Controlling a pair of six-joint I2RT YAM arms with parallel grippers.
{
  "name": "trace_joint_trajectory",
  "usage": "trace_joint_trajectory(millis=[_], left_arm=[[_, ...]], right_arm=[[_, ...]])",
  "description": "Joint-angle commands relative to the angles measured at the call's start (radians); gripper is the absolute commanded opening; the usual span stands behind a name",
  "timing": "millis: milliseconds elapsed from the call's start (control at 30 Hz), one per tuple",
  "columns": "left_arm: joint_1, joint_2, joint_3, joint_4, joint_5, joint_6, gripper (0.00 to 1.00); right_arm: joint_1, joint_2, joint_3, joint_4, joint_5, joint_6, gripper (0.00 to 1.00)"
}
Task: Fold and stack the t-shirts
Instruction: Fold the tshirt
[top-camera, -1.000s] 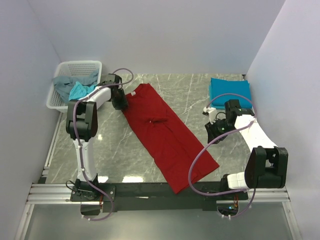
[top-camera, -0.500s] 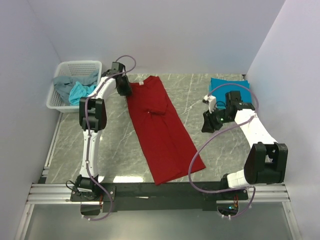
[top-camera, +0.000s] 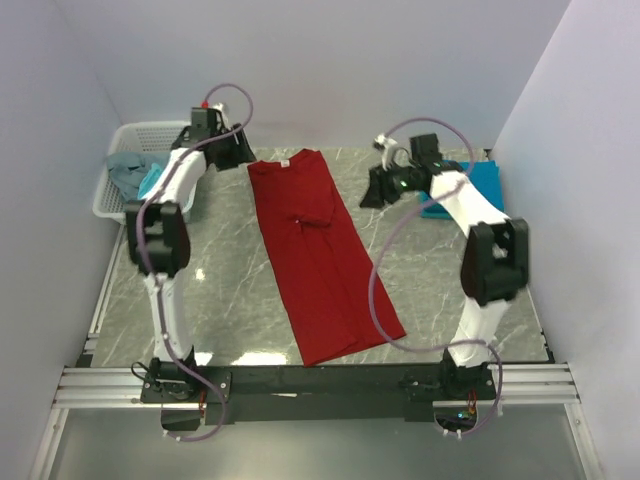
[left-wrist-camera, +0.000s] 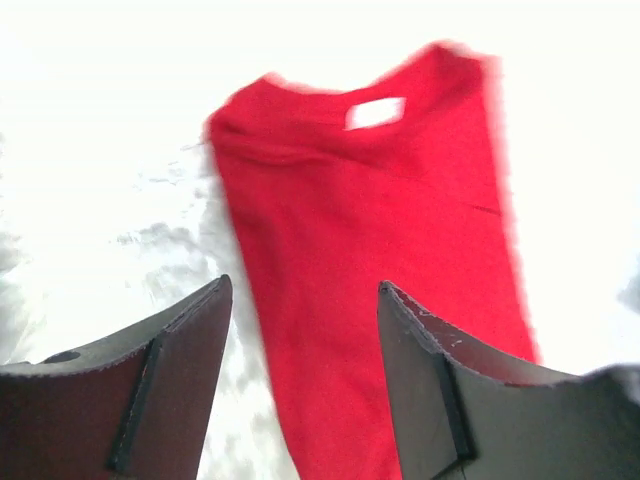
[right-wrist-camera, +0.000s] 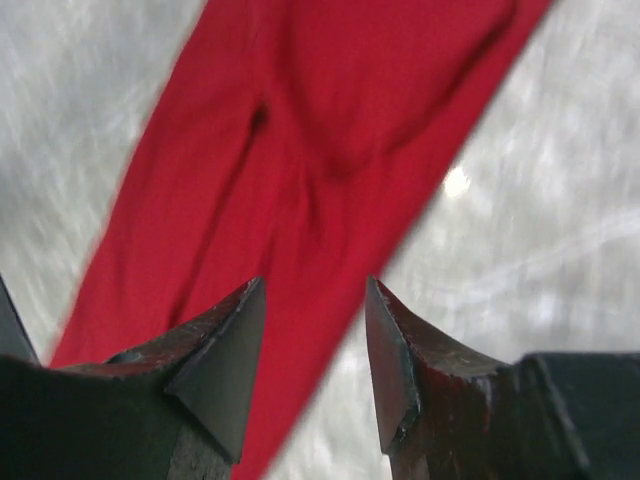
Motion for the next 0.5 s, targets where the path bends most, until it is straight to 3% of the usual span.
trace_joint_trajectory(millis=[0, 200, 333, 467], left_arm=[[-0.017, -0.318, -0.129, 0.169, 0.093, 0.084, 0.66], [-0.066, -0.663, -0.511, 0.192, 0.050, 0.160, 0.65], [-0.074, -0.943, -0.869, 0.239, 0.018, 0.210, 0.65], [-0.075, -1.132, -1.091, 0.303, -0.033, 0.233, 0.67]], right_arm=[[0.051, 0.213, 0.254, 0.017, -0.023, 0.250, 0.51], [0.126, 0.464, 0.526, 0.041, 0.124, 0.499, 0.50], [0.151, 0.539, 0.618, 0.054, 0.234, 0.557, 0.50], [0.158, 0.606, 0.695, 0.049, 0.285, 0.592, 0.49]])
